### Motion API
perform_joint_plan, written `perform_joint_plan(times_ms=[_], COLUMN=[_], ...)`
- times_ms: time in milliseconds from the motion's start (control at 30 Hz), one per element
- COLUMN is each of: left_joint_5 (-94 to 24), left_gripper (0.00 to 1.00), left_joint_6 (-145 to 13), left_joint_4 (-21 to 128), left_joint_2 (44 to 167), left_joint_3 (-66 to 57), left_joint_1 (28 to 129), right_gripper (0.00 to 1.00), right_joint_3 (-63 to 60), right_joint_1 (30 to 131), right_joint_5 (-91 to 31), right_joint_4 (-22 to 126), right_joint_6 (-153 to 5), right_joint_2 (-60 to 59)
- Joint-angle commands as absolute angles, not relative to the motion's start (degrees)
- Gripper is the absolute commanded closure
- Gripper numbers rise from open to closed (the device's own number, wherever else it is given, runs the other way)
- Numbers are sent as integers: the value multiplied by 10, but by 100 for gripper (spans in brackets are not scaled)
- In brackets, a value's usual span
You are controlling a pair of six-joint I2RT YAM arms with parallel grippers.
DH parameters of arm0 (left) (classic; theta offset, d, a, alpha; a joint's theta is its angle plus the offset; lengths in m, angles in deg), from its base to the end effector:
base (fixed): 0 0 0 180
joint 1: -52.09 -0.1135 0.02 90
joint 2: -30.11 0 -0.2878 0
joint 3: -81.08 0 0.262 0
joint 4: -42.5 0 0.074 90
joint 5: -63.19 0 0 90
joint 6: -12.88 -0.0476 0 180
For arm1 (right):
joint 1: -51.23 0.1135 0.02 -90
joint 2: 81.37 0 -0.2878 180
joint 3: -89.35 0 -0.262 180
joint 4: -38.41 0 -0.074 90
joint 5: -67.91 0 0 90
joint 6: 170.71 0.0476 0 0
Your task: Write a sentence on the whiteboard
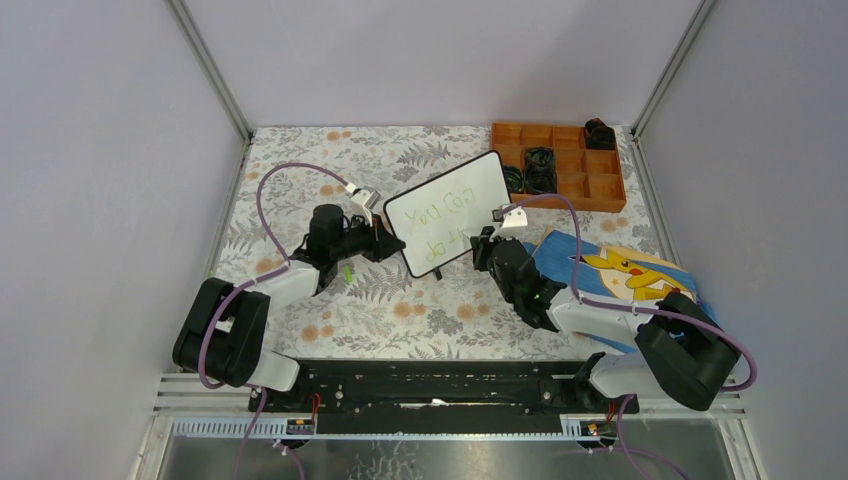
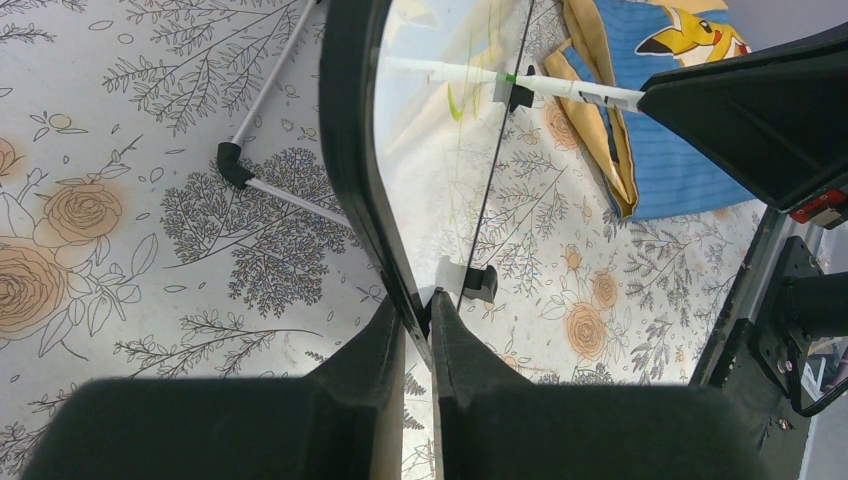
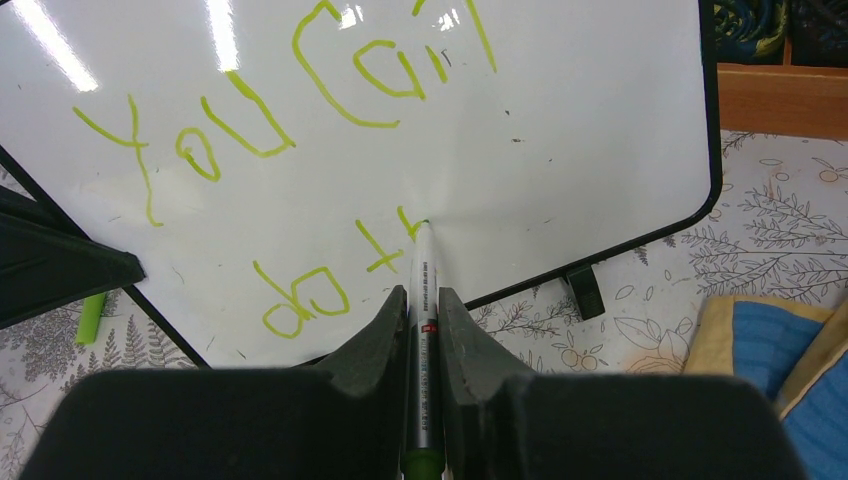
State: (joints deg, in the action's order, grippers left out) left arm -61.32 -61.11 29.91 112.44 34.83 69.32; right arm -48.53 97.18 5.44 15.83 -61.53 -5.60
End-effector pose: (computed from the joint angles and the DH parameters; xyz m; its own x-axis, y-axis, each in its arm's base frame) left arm 0.2759 -0.1138 0.1993 -0.5701 -0.0611 -0.8193 0.6067 0.6411 -0.4700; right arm 0.2115 0.1870 0.2250 -0.2319 0.1793 -0.9561 -0.2602 0.9356 0.2386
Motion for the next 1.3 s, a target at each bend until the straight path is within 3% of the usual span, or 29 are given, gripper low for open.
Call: perform_joint_plan(times_ms=[0,867,1267], left_joint_5=[-568,-567,-564], left_gripper=[100,100,100], left_joint_6=[-663,-663,-663], left_joint_4=[375,375,376], left_joint_2=[1142,1145,1144], left_joint_3=[358,357,357], left_joint_1=[698,699,701], right_gripper=[100,100,100], right_joint_3=[-478,-508,-474], right_joint_1=[963,963,957], right_joint_5=[67,81,61], right_joint_4=[158,154,132], right_joint_6=[-612,-599,-592], right_joint_2=[-59,-144,-108])
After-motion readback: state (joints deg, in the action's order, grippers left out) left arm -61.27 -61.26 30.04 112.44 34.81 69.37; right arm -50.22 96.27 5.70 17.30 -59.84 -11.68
